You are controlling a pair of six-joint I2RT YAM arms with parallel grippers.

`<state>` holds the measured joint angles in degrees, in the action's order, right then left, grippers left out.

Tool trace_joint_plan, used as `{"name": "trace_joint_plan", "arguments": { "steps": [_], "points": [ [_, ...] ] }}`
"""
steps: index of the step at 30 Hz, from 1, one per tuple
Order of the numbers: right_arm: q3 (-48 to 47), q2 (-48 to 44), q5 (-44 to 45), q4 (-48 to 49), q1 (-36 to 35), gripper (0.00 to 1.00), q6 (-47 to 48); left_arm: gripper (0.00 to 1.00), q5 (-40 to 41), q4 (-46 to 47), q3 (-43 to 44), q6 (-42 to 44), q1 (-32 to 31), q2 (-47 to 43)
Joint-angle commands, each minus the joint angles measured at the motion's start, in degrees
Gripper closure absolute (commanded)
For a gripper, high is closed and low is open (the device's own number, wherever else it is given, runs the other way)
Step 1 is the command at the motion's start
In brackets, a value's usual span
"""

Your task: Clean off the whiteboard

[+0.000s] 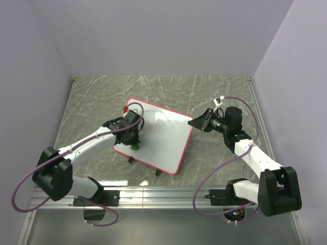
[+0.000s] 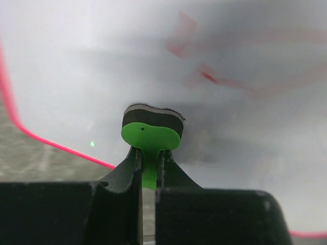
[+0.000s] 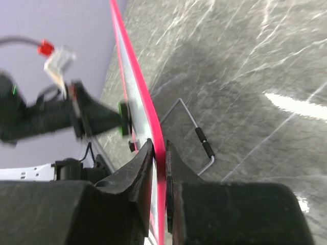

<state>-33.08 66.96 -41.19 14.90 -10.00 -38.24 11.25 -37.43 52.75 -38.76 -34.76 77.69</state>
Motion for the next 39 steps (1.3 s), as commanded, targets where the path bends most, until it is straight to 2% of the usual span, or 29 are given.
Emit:
{"name": "trace_joint_plan", "arguments": {
  "steps": [1,5,10,13,14,17,22,25,31,33,35,39],
  "points": [
    [-0.14,0.37,3.92,-4.17,0.33,1.00,3.35,1.00,-5.62,6.66,0.16,-4.90,-8.29,3.95],
    [-0.06,0.63,3.84,-3.82,0.51,1.00,3.26,1.00,-5.62,10.26,-1.51,-9.04,-13.91,3.35],
    [-0.14,0.89,3.48,-3.73,0.51,1.00,3.26,1.00,0.68,7.73,-2.39,-10.63,-13.93,-1.56],
    [-0.05,0.81,3.40,-3.82,0.60,1.00,3.26,1.00,0.62,5.36,-3.96,-8.27,-7.80,-5.60],
    [0.03,0.80,3.48,-3.82,0.51,1.00,3.26,1.00,-0.08,5.18,-4.58,-7.13,-2.82,-6.75],
    [0.30,0.80,3.31,-3.82,0.60,1.00,3.26,1.00,0.17,3.60,-5.29,-1.68,5.55,-9.57],
    [0.65,0.80,3.40,-3.56,0.51,1.00,3.35,1.00,0.80,2.19,-0.46,2.29,7.69,-6.34],
    [0.65,0.89,3.48,-3.47,0.59,1.00,3.26,1.00,-1.49,3.67,2.00,2.29,6.91,-2.91],
    [0.39,1.42,3.92,-3.12,0.59,1.00,3.08,1.00,-0.26,4.65,9.91,-0.26,-6.52,6.40],
    [0.30,1.51,4.01,-3.03,0.59,1.00,2.99,1.00,-0.78,5.79,11.66,-1.48,-8.73,9.30],
    [0.21,1.42,4.01,-3.12,0.60,1.00,2.91,1.00,-1.75,6.58,12.46,-2.02,-10.49,10.46],
    [0.21,0.63,4.36,-3.91,0.60,1.00,3.26,1.00,0.53,5.18,13.69,-0.80,-9.89,9.68]
  ]
}}
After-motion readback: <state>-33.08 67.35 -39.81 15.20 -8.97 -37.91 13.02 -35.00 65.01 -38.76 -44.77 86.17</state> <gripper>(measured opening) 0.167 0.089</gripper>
